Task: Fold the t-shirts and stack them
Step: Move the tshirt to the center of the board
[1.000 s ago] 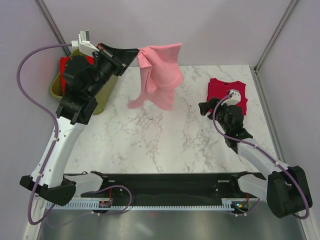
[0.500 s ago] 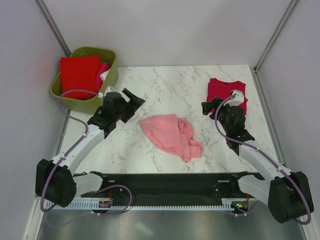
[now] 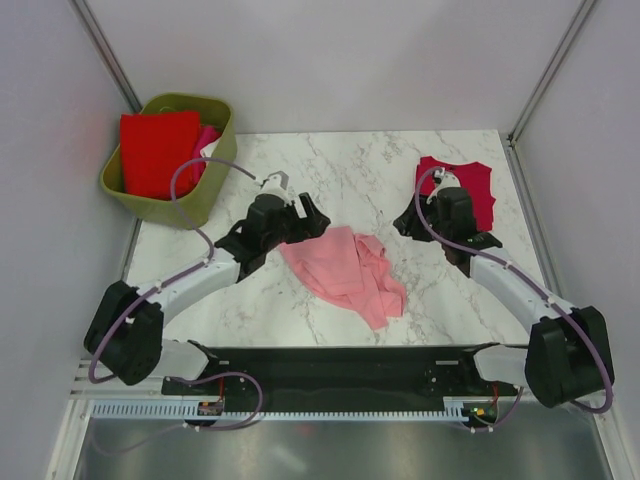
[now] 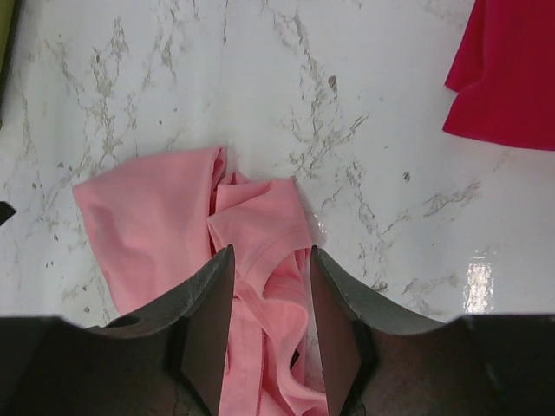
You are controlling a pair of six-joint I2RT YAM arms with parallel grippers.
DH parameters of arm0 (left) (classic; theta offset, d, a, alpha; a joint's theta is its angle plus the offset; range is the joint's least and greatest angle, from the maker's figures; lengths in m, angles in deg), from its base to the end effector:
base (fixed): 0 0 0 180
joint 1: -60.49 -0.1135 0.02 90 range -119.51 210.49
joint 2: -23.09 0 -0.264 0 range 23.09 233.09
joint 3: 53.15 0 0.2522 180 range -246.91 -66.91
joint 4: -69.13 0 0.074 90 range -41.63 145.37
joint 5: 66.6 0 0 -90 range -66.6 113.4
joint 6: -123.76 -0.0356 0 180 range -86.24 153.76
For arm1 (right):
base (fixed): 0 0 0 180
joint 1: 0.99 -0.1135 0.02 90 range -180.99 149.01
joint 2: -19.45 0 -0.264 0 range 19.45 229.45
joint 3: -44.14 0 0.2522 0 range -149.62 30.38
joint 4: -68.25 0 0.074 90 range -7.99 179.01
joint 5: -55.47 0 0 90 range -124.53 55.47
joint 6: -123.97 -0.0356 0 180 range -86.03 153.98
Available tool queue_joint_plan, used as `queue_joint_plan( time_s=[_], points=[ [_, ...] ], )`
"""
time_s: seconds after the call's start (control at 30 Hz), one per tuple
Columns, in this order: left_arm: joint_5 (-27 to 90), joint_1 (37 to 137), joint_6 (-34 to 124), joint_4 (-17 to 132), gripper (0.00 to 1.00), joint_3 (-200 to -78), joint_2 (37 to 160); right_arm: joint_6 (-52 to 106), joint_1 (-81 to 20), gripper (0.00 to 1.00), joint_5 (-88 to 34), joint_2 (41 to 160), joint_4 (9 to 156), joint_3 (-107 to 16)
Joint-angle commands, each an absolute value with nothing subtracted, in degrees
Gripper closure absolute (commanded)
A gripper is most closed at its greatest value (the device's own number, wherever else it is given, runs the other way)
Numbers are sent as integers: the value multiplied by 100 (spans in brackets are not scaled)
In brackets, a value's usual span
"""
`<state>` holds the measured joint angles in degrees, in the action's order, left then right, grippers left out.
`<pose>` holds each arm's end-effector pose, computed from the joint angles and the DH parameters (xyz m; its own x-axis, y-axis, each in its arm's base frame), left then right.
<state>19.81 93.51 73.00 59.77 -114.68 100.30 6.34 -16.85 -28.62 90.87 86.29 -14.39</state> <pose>0.2558 -0.1636 0.2564 -0.5888 -0.3703 -0.7185 0.1599 0.8180 -0.5526 0.2641 0.0788 0.2512 -0.6035 0.3081 -0.7354 -0.0868 0.8915 0.4447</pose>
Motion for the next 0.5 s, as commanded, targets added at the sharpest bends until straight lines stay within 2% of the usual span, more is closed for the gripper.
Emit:
queue_joint_plan(
  time_s=[0.0,0.23,0.47],
  points=[
    [2313,9652,6304,6995,9,-11674,10447,901,-1716,52,-2188,9441,9036,-1725],
    [2664,9688,6294,7259,11,-11561,10518,1288,-2216,52,-1914,10312,9378,-2164],
    [2560,9697,6496,7321,16,-11446,10526,1464,-2805,50,-2951,10707,9774,-2524]
  ],
)
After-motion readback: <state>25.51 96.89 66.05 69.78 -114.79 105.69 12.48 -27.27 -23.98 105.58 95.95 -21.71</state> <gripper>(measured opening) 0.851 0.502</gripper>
